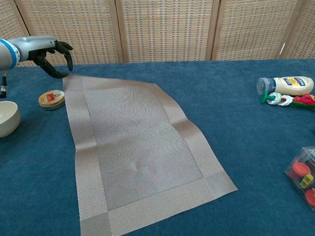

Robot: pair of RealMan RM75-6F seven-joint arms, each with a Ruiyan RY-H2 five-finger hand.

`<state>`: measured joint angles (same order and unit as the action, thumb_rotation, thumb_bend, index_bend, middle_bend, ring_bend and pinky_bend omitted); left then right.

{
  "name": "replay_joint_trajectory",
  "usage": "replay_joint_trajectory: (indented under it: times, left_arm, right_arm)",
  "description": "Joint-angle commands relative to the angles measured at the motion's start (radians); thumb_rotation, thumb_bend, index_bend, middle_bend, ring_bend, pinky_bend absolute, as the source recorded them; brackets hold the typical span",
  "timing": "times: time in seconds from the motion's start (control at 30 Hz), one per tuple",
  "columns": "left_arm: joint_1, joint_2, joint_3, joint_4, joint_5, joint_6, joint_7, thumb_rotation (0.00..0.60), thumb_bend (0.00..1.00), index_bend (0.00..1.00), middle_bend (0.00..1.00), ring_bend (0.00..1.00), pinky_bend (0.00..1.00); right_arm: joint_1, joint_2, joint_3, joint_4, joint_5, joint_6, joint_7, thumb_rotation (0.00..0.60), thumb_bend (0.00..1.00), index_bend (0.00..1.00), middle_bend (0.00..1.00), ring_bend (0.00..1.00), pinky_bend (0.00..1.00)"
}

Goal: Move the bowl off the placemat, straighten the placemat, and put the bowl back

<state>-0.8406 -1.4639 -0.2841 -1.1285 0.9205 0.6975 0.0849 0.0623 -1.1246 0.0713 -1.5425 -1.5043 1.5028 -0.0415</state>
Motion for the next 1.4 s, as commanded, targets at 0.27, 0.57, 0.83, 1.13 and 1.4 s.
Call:
replay_joint_trajectory:
  times: [0.27, 0.57, 0.83, 1.13, 1.4]
  left_arm:
    - [0.219, 0.207, 0.067, -0.231, 0.199, 0.26, -0.135, 0.6, 0.0, 0.0, 0.0, 0.0, 0.0]
    - [0.425, 0.38, 0.154, -0.478, 0.285, 0.517, -0.093, 0.6, 0.0, 0.0, 0.0, 0.0, 0.0]
    - [0.596, 0.45, 0.257, -0.689, 0.359, 0.741, 0.065, 0.6, 0.0, 0.0, 0.0, 0.0, 0.0]
    - [0.659, 0.419, 0.317, -0.726, 0.479, 0.807, 0.145, 0.6, 0.0, 0.0, 0.0, 0.0, 0.0]
    - [0.666, 0.392, 0.3, -0.715, 0.484, 0.811, 0.201, 0.6, 0.0, 0.0, 0.0, 0.0, 0.0]
  right_arm:
    - [0.007, -0.01, -0.007, 0.003, -0.03, 0.006, -0.013, 0.6, 0.0, 0.07, 0.0, 0.0, 0.0]
    - [0.019, -0.025, -0.02, 0.003, -0.06, -0.005, -0.039, 0.6, 0.0, 0.07, 0.0, 0.0, 0.0]
    - [0.097, -0.035, -0.047, 0.023, -0.159, -0.086, -0.027, 0.6, 0.0, 0.07, 0.0, 0.0, 0.0]
    - [0.318, -0.002, -0.063, -0.031, -0.312, -0.302, 0.14, 0.6, 0.0, 0.1, 0.0, 0.0, 0.0]
    - [0.456, -0.069, -0.055, -0.068, -0.38, -0.454, 0.014, 0.6, 0.0, 0.17, 0.0, 0.0, 0.0]
